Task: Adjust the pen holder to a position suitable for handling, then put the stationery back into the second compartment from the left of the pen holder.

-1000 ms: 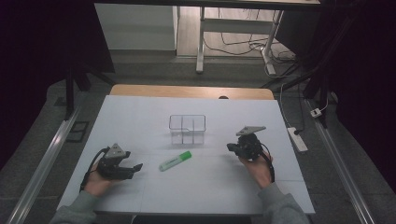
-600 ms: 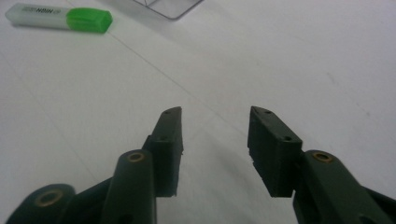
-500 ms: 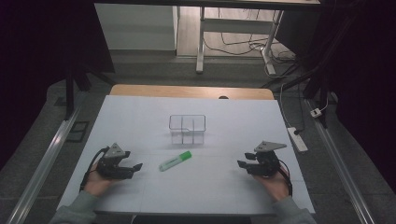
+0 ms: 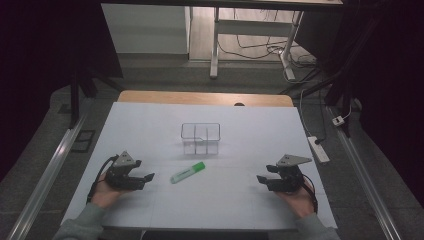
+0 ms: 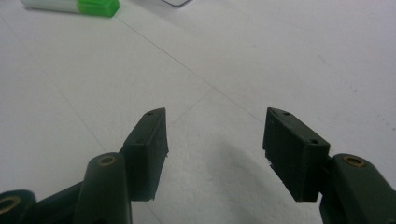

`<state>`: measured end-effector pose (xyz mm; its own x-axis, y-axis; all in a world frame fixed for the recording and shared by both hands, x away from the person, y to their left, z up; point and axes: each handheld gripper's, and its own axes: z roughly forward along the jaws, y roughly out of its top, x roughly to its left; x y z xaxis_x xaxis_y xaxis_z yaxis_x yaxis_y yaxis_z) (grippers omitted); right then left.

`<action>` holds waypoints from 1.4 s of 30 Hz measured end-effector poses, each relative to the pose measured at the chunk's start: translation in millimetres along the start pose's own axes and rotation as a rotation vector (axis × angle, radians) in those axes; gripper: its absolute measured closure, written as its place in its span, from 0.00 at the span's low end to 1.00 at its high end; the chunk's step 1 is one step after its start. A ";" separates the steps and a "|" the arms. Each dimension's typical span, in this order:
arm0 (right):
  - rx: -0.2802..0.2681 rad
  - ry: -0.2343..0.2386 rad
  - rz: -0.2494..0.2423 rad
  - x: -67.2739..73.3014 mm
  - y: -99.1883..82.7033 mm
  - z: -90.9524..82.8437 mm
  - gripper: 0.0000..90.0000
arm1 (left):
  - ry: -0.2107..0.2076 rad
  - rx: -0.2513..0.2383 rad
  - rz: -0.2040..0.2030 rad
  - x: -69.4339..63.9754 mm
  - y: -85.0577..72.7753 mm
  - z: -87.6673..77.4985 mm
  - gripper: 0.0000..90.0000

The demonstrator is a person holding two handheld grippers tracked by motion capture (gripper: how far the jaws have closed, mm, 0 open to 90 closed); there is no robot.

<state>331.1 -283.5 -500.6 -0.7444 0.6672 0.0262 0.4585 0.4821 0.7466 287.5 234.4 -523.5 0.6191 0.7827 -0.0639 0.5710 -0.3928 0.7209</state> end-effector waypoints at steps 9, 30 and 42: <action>0.001 0.009 -0.024 0.6 -0.6 0.6 0.44 | -0.015 0.004 0.010 -2.0 6.5 0.7 0.29; -0.004 0.009 -0.028 -0.2 -0.6 -0.7 0.44 | -0.103 0.040 0.095 -27.1 49.5 20.4 0.29; 0.004 0.014 -0.029 0.0 -1.3 1.0 0.43 | -0.131 0.080 0.145 -40.1 66.7 37.7 0.29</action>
<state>331.0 -283.6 -502.2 -0.7638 0.6453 0.0140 0.4389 0.5033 0.7443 321.1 158.7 -498.9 0.7601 0.6474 -0.0563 0.5083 -0.5382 0.6723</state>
